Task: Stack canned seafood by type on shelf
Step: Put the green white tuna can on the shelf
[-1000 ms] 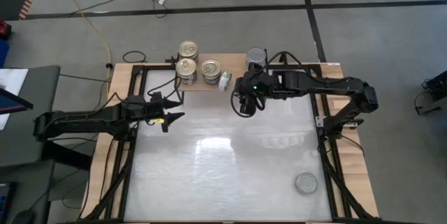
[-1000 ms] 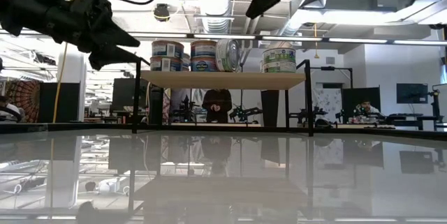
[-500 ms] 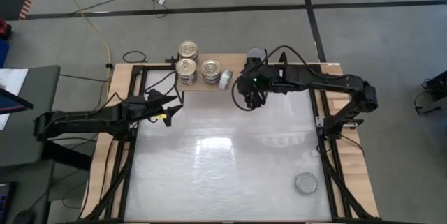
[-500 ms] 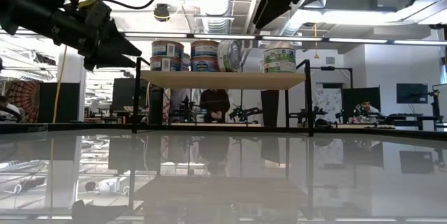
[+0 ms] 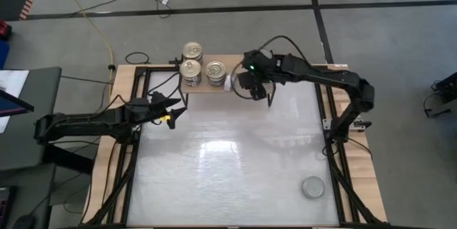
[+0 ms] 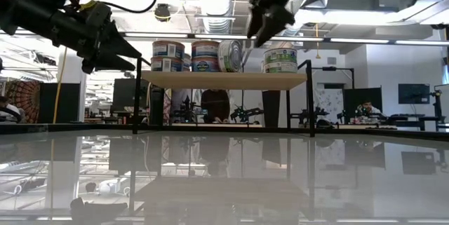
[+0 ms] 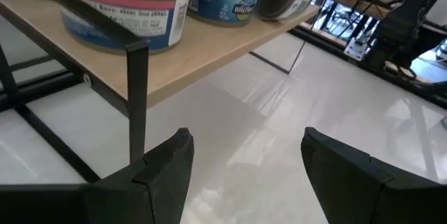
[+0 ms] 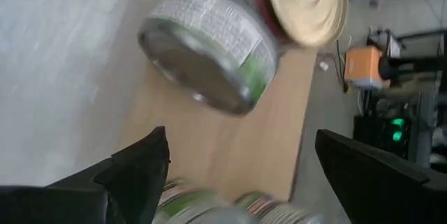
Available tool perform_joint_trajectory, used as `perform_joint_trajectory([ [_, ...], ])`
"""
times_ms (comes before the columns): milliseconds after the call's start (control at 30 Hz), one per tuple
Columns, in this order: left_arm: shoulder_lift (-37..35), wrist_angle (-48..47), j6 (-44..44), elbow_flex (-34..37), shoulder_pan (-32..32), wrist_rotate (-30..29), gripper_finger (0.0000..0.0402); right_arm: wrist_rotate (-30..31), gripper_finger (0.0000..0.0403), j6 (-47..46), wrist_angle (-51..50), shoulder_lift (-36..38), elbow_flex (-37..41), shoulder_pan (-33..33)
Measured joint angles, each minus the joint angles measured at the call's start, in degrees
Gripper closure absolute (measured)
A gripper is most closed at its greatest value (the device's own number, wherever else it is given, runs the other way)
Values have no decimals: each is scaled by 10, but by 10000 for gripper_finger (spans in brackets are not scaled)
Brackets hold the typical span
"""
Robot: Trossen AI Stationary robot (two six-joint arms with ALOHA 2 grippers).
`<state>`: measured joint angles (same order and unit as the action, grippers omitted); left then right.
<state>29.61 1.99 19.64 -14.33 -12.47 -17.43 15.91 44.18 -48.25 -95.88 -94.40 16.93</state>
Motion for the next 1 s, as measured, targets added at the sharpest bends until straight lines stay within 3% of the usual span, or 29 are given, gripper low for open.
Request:
perform_joint_trajectory([
  [367, 0, -27, 20, 0, 0, 0, 148, -61, 17, 129, -99, -124, -187, 16],
  [1000, 0, -33, 26, 0, 0, 4, 148, -51, 82, 226, -118, -141, -194, -25],
])
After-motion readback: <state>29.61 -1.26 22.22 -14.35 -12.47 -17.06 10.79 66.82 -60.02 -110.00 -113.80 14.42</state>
